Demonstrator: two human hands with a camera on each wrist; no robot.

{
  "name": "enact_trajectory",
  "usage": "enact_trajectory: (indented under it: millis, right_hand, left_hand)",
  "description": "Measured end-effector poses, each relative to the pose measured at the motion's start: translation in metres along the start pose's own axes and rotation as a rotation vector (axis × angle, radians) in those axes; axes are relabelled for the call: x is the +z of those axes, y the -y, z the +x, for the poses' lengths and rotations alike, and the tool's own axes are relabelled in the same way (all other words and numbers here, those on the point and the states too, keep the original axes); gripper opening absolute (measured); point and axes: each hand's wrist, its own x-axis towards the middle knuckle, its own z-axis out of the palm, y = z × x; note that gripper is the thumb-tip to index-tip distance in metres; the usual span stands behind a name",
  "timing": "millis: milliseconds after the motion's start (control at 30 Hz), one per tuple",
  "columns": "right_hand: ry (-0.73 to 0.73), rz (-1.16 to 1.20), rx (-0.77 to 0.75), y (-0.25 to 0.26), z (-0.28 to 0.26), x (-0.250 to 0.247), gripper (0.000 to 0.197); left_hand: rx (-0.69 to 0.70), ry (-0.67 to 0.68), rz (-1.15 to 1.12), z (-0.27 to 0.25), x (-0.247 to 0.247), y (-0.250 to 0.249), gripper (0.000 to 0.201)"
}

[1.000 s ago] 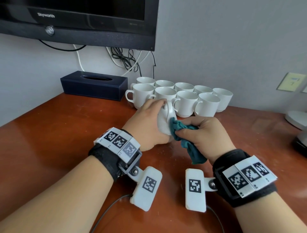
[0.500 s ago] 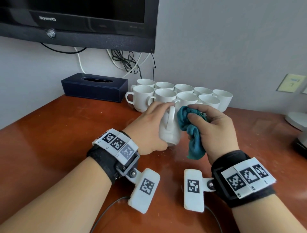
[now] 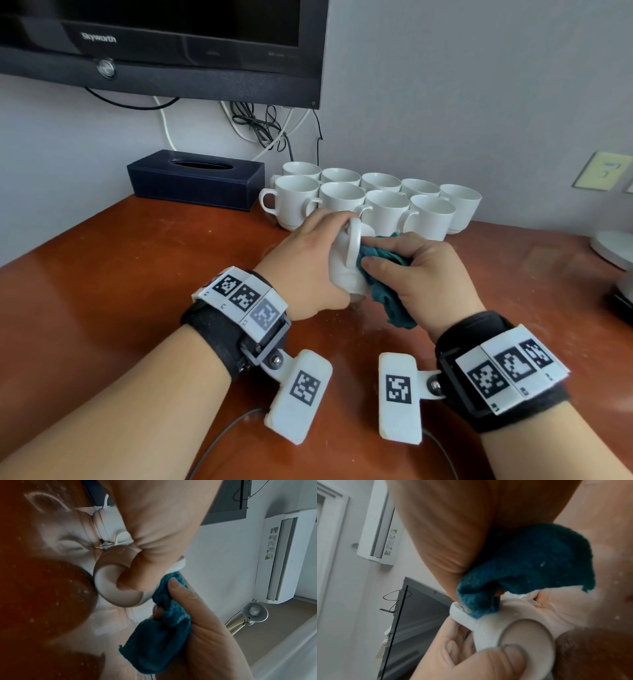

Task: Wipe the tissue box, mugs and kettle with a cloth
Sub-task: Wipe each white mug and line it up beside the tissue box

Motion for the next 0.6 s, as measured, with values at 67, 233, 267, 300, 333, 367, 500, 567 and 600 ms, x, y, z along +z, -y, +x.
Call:
enact_trajectory:
  millis: [67, 233, 267, 300, 333, 367, 500, 567, 600]
  right_hand:
    - [0.029, 0.040, 0.029, 0.004, -0.002, -0.002, 0.030]
    - [-0.044, 0.007, 0.043, 0.000, -0.001, -0.001, 0.023]
    - [-0.081, -0.004, 0.039, -0.002, 0.000, 0.000, 0.025]
    - [-0.118, -0.011, 0.030, -0.003, 0.001, 0.000, 0.027]
    - [-0.151, -0.019, 0.020, -0.005, 0.002, 0.001, 0.028]
    - [-0.182, -0.029, 0.013, -0.007, 0.004, 0.001, 0.028]
    - [-0.230, -0.088, 0.005, -0.010, 0.005, 0.002, 0.028]
    - [-0.178, -0.067, -0.008, -0.007, 0.003, 0.003, 0.031]
    - [-0.138, -0.050, -0.014, -0.005, 0.002, 0.003, 0.034]
  left_hand:
    - [-0.013, -0.007, -0.001, 0.000, -0.002, 0.000, 0.108]
    - [0.001, 0.020, 0.005, 0.000, -0.002, -0.003, 0.109]
    - [0.004, 0.028, 0.003, 0.000, -0.002, -0.005, 0.108]
    - [0.008, 0.037, 0.001, 0.000, -0.001, -0.007, 0.107]
    - [0.016, 0.043, 0.000, 0.000, 0.000, -0.009, 0.106]
    - [0.026, 0.047, 0.002, 0.000, 0.001, -0.010, 0.106]
    - [0.046, 0.055, 0.012, 0.001, 0.004, -0.010, 0.108]
    - [0.033, 0.045, 0.011, 0.001, 0.003, -0.010, 0.107]
    - [0.024, 0.039, 0.011, 0.001, 0.003, -0.010, 0.106]
